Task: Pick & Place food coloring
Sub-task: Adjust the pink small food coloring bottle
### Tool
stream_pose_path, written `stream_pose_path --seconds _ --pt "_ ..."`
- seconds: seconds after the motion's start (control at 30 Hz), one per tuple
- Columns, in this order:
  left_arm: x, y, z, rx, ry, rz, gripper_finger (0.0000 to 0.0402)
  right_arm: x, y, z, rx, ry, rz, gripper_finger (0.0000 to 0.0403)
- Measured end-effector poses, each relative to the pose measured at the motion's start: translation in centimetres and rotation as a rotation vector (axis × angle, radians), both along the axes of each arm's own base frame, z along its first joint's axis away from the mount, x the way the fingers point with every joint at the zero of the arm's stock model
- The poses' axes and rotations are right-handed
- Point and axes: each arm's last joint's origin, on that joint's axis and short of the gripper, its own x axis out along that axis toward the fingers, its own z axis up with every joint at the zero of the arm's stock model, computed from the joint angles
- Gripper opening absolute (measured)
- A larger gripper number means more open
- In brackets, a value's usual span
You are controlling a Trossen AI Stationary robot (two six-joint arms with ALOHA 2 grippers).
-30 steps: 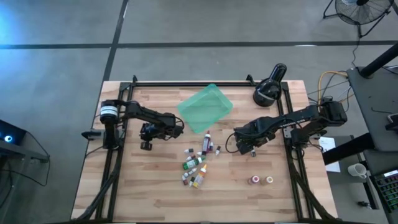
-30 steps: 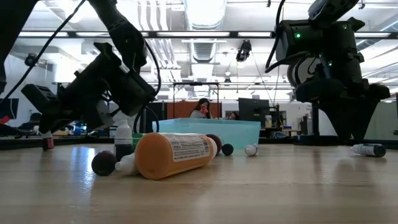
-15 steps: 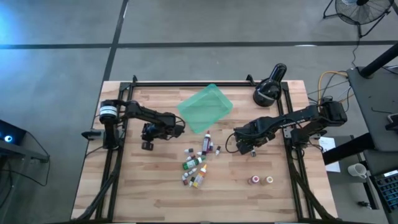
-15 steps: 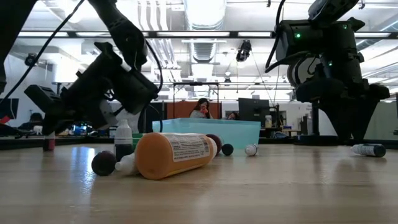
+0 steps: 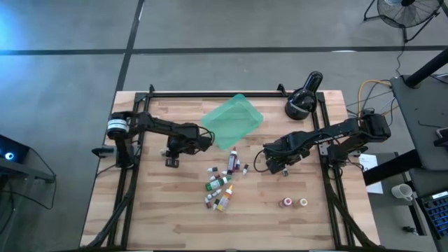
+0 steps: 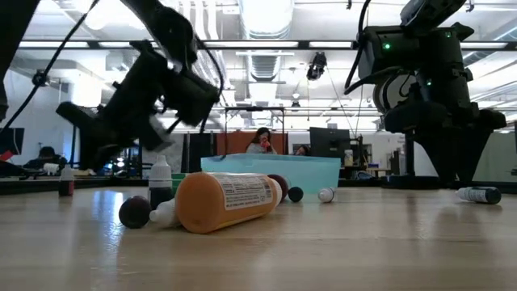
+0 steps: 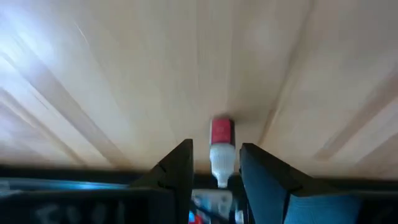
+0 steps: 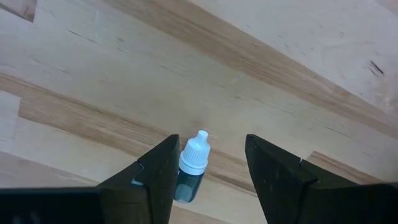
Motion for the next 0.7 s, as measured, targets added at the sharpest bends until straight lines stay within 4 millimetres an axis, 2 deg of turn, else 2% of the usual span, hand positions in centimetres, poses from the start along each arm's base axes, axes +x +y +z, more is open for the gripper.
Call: stream_pose_path --seconds 0.2,0.33,0.57,0.7 --pt "1.0 -0.9 3.5 -0.177 -0.504 -0.044 0.0106 0.0 0.0 0.0 0.0 -0.002 0.014 0.0178" --pt "1.4 -1.5 4.7 -0.189 -0.789 -0.066 0.0106 0.0 0.0 0.0 -0.001 -0.002 0.014 0.0178" --pt "1.5 -4.2 2.5 -0.199 -0.983 -0.076 0.0106 -0.1 0.0 -0.1 -0.002 0.004 0.029 0.0178" --pt "1.8 -5.9 1.2 -0.126 -1.038 -0.063 0.0106 -0.1 0.0 -0.1 -0.001 0.003 0.047 0.0178"
